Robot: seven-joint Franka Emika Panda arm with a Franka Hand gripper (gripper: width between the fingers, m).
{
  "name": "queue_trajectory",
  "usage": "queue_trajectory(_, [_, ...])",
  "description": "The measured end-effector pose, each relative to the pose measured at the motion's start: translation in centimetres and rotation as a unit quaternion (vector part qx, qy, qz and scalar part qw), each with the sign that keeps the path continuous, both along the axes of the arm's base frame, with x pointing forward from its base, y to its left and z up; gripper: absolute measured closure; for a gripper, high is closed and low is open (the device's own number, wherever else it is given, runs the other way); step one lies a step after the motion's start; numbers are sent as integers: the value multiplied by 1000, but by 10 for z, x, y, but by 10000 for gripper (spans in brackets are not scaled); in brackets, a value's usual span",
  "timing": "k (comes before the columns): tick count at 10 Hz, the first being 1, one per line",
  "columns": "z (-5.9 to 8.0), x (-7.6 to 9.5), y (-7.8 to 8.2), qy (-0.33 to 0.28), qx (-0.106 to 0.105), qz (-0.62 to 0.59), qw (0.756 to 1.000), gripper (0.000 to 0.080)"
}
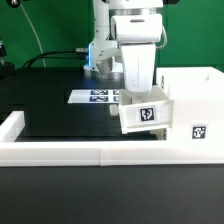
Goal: Assemble drawer
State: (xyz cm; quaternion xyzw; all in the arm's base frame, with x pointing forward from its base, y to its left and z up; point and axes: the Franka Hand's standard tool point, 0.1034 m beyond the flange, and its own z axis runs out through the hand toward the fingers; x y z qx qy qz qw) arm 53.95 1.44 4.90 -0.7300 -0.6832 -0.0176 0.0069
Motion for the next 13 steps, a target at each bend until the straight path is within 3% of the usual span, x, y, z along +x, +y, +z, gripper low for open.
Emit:
queue_trajectory(3, [0, 1, 2, 8, -11, 9, 1000, 755])
queue_trajectory(7, [0, 1, -4, 9, -11, -2, 1000, 755])
queue_trajectory(8, [0, 1, -4, 9, -11, -2, 1000, 636])
queue_trajectory(9, [0, 1, -4, 9, -11, -2, 1000, 636])
queue_trajectory(11, [4, 3, -3, 6, -11, -1, 1000, 363])
queue_trajectory(12, [7, 4, -2, 6, -12, 0, 1000, 363])
queue_trajectory(13, [12, 7, -2, 3, -13, 0, 1000, 206])
